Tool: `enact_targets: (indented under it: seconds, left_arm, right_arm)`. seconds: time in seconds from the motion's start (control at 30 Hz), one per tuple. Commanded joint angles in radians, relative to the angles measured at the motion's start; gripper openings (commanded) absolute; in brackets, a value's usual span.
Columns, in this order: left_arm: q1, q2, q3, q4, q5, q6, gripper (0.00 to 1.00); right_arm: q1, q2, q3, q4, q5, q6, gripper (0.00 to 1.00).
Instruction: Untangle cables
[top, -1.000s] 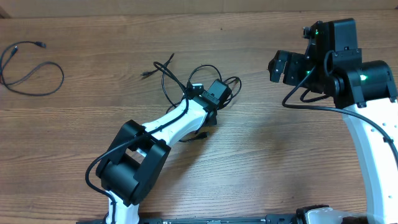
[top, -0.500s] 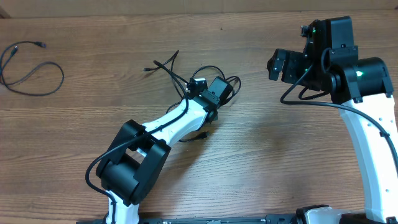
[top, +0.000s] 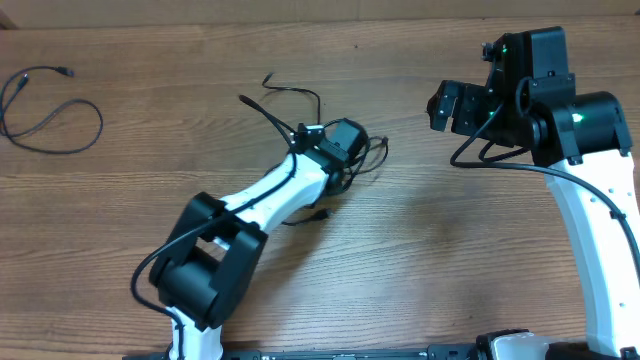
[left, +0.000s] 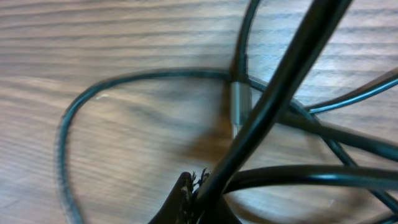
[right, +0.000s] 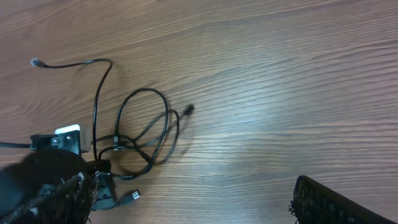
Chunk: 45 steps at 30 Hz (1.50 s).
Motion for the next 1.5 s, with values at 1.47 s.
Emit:
enact_targets:
  seconds: [1.47]
  left_arm:
    - [0.459, -0.373, 0.269, 0.095, 1.197, -0.623, 0.05]
  right_arm:
    - [0.254, 0.186, -0.161, 0.568, -0.384, -0.327, 1.00]
